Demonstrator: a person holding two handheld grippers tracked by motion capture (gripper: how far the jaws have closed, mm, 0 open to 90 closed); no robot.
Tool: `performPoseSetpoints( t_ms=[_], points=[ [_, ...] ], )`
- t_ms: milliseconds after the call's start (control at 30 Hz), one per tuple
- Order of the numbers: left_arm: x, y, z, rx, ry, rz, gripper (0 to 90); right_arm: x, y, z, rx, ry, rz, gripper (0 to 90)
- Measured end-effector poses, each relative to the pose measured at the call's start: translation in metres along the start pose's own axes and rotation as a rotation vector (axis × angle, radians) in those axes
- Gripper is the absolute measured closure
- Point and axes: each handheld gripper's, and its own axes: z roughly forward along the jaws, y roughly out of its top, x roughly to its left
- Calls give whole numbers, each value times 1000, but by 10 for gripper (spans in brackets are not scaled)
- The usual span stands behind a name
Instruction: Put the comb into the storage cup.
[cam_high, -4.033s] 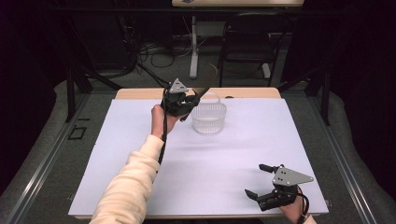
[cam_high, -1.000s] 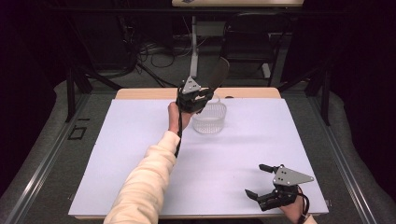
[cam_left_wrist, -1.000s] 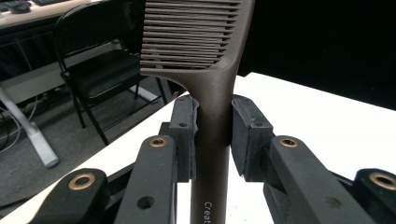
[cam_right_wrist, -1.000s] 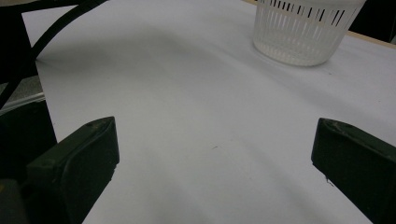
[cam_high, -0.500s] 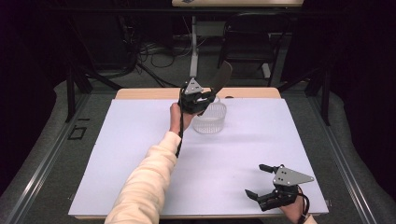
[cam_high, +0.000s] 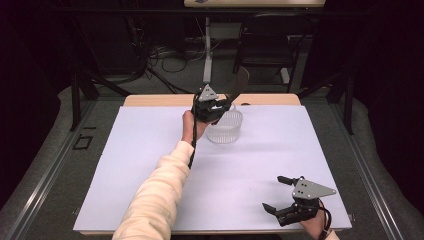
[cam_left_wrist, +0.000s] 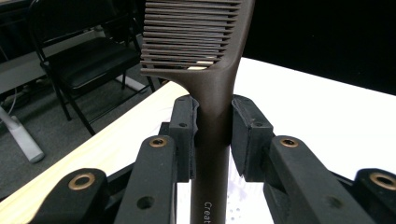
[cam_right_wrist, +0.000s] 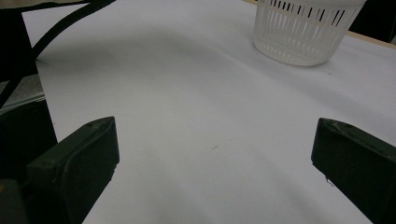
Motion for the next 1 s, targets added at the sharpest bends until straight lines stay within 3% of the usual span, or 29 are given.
performPoseSetpoints(
  t_ms=[1000],
  points=[
    [2,-4,9,50,-14,32,719,0,0,0,1,-2,1,5]
  ],
)
